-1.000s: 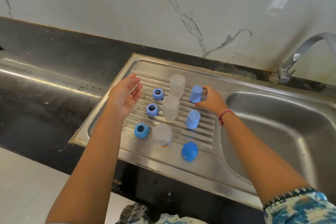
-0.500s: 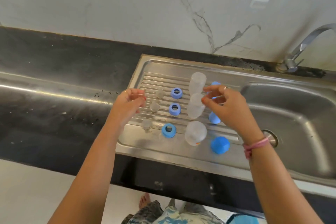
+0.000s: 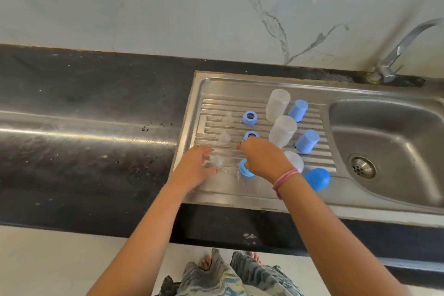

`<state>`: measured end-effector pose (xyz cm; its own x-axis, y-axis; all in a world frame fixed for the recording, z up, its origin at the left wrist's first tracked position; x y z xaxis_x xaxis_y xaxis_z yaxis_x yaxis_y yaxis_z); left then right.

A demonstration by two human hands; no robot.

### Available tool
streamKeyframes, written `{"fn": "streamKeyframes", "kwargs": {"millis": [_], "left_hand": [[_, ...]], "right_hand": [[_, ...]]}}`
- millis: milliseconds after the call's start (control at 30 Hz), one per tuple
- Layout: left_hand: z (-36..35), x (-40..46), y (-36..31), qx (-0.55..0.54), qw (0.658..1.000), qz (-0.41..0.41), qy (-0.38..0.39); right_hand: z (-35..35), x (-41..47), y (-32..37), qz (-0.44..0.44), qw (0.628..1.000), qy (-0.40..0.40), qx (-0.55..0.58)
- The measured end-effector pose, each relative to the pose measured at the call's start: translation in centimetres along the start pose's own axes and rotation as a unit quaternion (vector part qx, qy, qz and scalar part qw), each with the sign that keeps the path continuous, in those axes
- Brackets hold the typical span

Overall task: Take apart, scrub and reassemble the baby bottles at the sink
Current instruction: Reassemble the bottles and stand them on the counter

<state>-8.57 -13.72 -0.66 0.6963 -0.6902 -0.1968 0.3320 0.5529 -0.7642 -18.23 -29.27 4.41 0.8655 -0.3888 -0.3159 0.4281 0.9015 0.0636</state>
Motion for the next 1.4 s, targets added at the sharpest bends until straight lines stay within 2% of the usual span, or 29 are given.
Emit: {"fn": "streamKeyframes", "kwargs": {"millis": [167,267,367,467,533,600,633,733,800,833,933,1000,1133,1400], "left_hand": [[-1.3,0.3,-0.1,0.017,1.0,-0.011,-0.016],[-1.9,0.6,0.2,0.086,0.995,-0.039,-0.032],[-2.1,0.8,0.4,0.105,0.992,-0.061,-0.043],[-1.9,0.8,0.2,0.083,0.992,-0.078,-0.056],[-1.3,0.5,-0.7,0.024,0.993,-0.078,-0.081],[-0.6,0.2,-2.1,-0.058,0.991,-0.078,-0.093],[-0.1,0.1,-3.0,-0.102,0.987,-0.078,-0.095],[1.1,-0.7,-5.7,-0.185,0.973,-0.104,-0.086],[1.6,-1.0,-7.3,-0.198,0.969,-0.13,-0.074],[1.8,-1.2,-7.9,-0.202,0.966,-0.144,-0.073],[2.2,-1.6,-9.0,-0.256,0.949,-0.162,-0.083],[2.3,-1.9,-9.3,-0.32,0.931,-0.153,-0.087],[2.3,-2.4,-9.6,-0.404,0.896,-0.165,-0.086],[2.3,-3.0,-10.7,-0.431,0.88,-0.184,-0.079]], "right_hand": [[-0.6,0.5,-0.4,0.005,0.998,0.018,-0.052],[-1.0,0.7,0.0,0.009,0.997,0.037,-0.064],[-1.4,0.8,0.3,0.017,0.996,0.051,-0.068],[-1.2,0.8,0.1,0.02,0.998,0.048,-0.019],[-0.4,0.8,-0.5,0.012,0.997,0.023,0.068],[1.3,0.3,-1.0,-0.003,0.977,-0.035,0.211],[2.4,-0.2,-1.2,-0.007,0.955,-0.065,0.289],[5.2,-1.8,-1.4,0.008,0.858,-0.092,0.506],[6.5,-2.8,-1.5,0.043,0.808,-0.079,0.582],[7.0,-3.1,-1.4,0.053,0.802,-0.078,0.59],[7.9,-3.9,-1.7,0.06,0.842,-0.112,0.525],[8.1,-4.2,-2.1,0.058,0.848,-0.124,0.512],[8.2,-4.8,-2.9,0.07,0.81,-0.086,0.576],[9.1,-5.5,-3.4,0.114,0.777,-0.016,0.619]]}}
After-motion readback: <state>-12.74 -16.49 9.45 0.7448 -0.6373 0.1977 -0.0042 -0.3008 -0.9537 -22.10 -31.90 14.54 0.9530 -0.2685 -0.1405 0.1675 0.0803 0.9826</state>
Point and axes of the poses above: each hand's wrist, its own x-axis towards the middle knuckle, its own z-axis out of the back of the hand, y = z × x, the point moved 1 cm from there along x, towards the middle knuckle, and after that the axes turned 6 degrees about -z, right-handed, at the moved point
